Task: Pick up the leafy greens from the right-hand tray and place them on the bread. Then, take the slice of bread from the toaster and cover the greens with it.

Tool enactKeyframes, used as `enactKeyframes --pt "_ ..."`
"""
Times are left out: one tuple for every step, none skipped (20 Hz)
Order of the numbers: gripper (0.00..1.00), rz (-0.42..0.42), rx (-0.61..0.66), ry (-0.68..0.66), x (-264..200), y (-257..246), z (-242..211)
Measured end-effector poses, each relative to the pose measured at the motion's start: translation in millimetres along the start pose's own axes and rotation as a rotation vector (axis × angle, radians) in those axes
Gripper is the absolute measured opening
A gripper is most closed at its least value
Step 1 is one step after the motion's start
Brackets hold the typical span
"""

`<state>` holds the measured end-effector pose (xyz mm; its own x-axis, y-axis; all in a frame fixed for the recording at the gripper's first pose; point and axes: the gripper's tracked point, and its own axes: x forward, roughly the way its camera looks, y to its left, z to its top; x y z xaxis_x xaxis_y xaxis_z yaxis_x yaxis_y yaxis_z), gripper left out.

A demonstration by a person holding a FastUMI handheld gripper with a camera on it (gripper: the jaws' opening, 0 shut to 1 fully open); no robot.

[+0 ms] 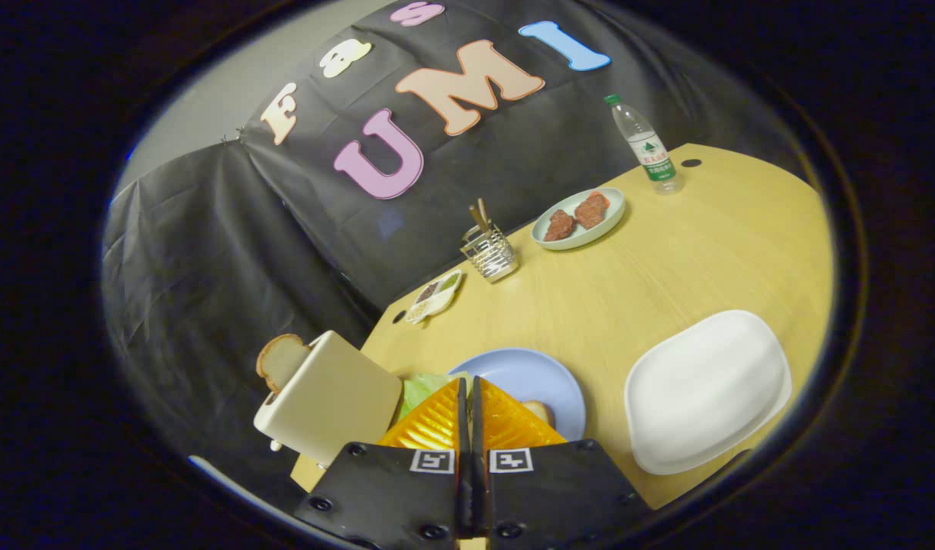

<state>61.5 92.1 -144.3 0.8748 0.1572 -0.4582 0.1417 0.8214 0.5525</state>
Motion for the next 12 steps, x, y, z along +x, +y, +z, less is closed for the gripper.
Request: enactKeyframes --pt "0.03 -0.028 -0.014 0.001 0.5 -7.5 -1.6" --pt "0.03 -0.054 -0.03 0.004 1.1 -14.5 -3.9" --pt "0.03 -0.082 -0.052 0.006 1.9 -20.5 -6.0" --pt "0.03 -0.106 -0.075 0.01 2.5 -25.9 -7.7" --pt "0.03 -0.127 -0.104 0.015 2.8 -30.0 -10.0" --pt "0.03 -0.144 -0.137 0.02 3.4 -33.0 -10.8" --pt "0.03 -0.155 -0.16 0.022 3.6 -33.9 -12.0" --pt "0.03 -0.161 -0.179 0.023 4.7 -33.2 -13.3" --pt "0.03 -0.162 -0.198 0.027 6.9 -31.2 -16.1" --pt "0.03 -0.156 -0.206 0.032 8.5 -28.5 -18.3" --pt "0.03 -0.154 -0.211 0.031 9.7 -26.6 -19.5" --pt "0.03 -0.153 -0.218 0.027 12.3 -25.3 -19.3"
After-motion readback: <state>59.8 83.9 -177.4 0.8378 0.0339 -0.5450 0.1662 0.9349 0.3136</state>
